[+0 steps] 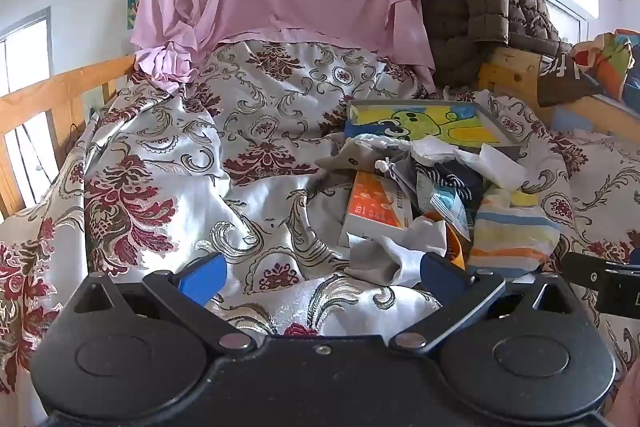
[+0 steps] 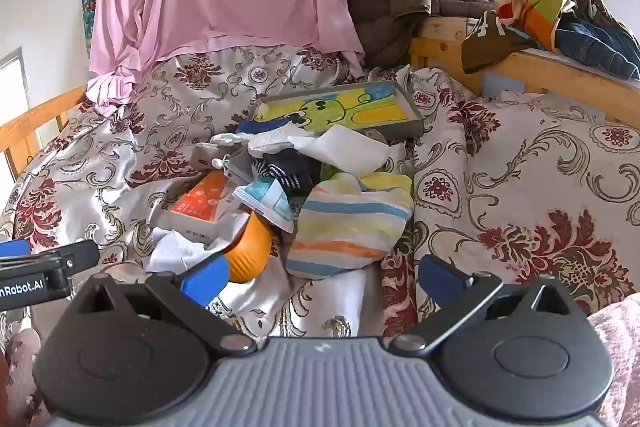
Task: Organize soft objects
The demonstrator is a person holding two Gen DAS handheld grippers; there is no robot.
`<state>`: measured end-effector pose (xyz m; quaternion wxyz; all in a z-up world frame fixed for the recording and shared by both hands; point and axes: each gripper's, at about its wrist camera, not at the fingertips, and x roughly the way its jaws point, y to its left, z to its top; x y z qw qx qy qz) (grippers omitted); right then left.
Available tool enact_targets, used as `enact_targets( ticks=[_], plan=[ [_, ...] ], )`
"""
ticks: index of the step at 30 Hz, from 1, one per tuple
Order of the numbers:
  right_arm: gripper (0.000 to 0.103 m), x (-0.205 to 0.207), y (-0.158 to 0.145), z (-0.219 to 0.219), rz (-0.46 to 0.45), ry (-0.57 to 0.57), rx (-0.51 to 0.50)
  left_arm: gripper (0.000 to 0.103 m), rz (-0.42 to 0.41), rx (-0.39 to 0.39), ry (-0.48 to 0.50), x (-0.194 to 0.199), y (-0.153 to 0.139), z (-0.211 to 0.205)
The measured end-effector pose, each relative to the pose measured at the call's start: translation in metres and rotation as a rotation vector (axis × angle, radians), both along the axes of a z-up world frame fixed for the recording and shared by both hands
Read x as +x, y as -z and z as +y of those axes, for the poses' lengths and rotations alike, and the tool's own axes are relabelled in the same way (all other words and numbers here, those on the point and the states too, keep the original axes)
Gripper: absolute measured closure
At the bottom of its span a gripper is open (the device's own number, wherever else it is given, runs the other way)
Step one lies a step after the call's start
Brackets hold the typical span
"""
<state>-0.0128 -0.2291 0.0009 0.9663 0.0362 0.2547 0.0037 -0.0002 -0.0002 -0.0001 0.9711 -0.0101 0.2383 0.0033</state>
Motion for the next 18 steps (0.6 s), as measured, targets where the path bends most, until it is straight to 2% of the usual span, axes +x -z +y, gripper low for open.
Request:
enact_targets(
  ticks=[18],
  plan=[
    [0.000, 0.0002, 0.0004, 0.0014, -0.007, -0.003, 0.001, 0.001, 0.010, 0.000, -0.011, -0.0027, 0.0034, -0.0029]
  ],
)
